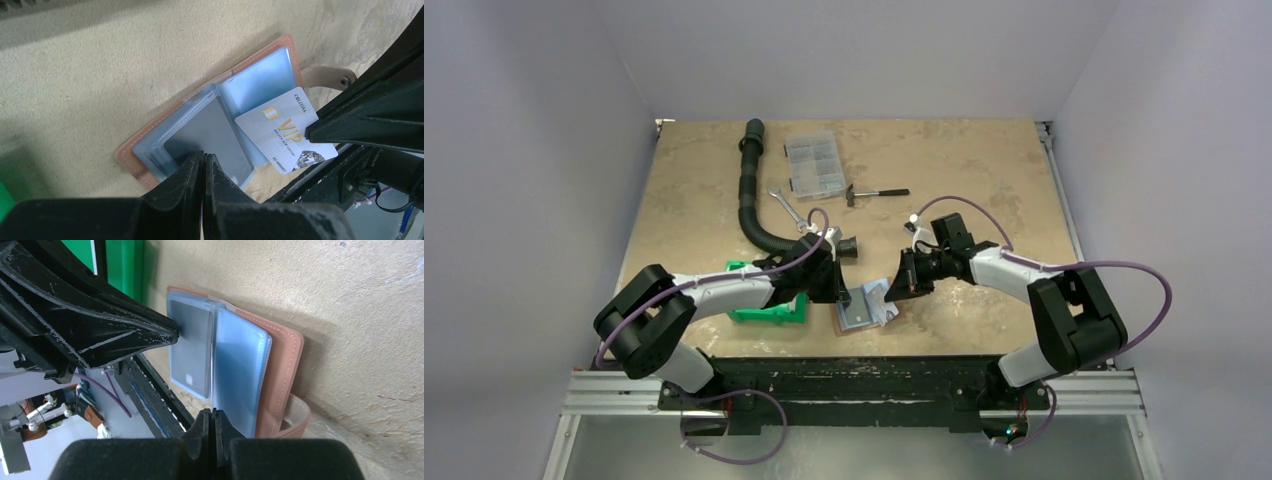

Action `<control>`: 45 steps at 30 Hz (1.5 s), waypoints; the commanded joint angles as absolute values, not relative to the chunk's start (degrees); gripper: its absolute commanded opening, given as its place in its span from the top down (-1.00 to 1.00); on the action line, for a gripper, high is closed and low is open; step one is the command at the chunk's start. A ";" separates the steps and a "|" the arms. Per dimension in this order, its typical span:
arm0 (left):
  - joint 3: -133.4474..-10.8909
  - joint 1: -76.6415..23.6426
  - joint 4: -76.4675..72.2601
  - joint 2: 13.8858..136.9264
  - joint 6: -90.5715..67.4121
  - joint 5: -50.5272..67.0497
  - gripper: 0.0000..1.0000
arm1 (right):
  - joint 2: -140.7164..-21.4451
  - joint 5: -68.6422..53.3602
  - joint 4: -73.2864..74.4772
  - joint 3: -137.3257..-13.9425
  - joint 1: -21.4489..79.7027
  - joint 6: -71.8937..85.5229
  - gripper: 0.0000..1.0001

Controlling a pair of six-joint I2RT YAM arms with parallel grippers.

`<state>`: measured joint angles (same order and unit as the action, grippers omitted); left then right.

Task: Put the credit cards into the card holder
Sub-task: Insert the credit card into the card holder.

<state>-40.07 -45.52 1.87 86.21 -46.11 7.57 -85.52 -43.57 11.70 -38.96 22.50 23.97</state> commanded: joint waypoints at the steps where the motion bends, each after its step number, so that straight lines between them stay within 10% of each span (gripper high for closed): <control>1: -37.79 -45.60 3.72 85.83 -44.01 4.34 1.00 | -84.02 -45.92 8.64 -38.33 22.76 23.58 1.00; 45: -34.43 -45.61 5.01 86.00 -42.94 2.81 1.00 | -95.89 -47.36 -25.44 -30.70 23.45 39.30 1.00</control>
<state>-37.12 -45.78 -1.83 85.03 -45.23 5.91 -97.06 -49.47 -14.41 -34.24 23.14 33.54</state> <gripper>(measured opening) 0.046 0.021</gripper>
